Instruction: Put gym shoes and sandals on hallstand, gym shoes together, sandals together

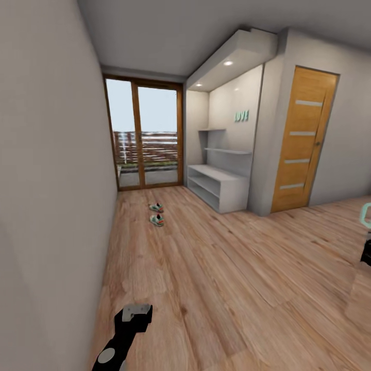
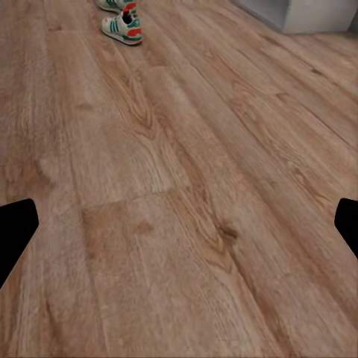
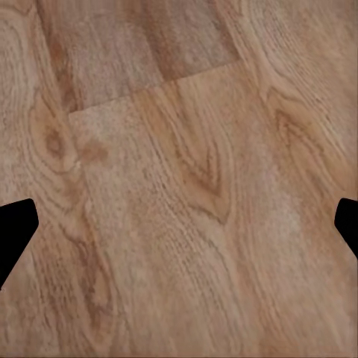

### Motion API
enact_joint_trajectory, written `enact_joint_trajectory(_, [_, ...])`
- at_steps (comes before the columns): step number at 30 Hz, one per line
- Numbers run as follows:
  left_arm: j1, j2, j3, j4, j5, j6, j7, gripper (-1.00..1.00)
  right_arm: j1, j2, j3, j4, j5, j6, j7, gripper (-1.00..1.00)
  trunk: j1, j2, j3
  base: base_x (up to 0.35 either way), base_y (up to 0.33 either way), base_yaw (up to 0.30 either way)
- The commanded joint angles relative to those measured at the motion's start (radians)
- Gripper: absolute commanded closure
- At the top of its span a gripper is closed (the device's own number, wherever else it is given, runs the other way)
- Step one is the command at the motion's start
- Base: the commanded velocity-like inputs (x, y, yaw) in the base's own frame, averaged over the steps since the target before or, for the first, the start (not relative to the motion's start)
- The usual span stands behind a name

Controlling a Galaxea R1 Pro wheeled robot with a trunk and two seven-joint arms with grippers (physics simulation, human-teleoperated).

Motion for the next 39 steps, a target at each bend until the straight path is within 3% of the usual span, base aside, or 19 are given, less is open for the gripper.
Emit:
enact_joint_trajectory(1, [0.000,0.000,-0.002,0.000,0.001,-0.002,0.004,-1.00,0.000,0.000,-0.001,-0.001,0.000,0.001,0.000,-1.00,0.000,0.000,-0.001,0.346,-0.105,0.000])
enact_joint_trajectory(22, [-0.001,0.001,0.000,-0.006,0.000,-0.001,0.003,-1.00,-0.001,-0.005,-0.002,-0.021,-0.007,-0.002,0.008,-1.00,0.000,0.000,-0.001,0.345,-0.105,0.000])
enact_joint_trajectory(24, [-0.004,0.002,-0.001,-0.043,0.000,0.010,0.004,-1.00,-0.002,-0.004,-0.002,-0.185,-0.006,0.093,0.001,-1.00,0.000,0.000,-0.001,0.345,-0.108,0.000])
enact_joint_trajectory(30, [-0.016,0.002,-0.002,-0.143,0.000,0.092,0.003,-1.00,-0.002,-0.002,-0.002,-0.318,-0.006,0.400,0.006,-1.00,0.000,0.000,-0.001,0.345,-0.108,0.000])
enact_joint_trajectory(34, [-0.023,0.002,-0.002,-0.179,0.003,0.121,0.003,-1.00,-0.002,-0.001,0.000,-0.335,-0.004,0.465,0.004,-1.00,0.000,0.000,-0.001,0.346,-0.107,0.000])
enact_joint_trajectory(39, [-0.025,0.004,0.001,-0.188,0.004,0.131,0.005,-1.00,-0.002,0.000,-0.001,-0.340,0.001,0.482,0.001,-1.00,0.000,0.000,-0.001,0.345,-0.107,0.000])
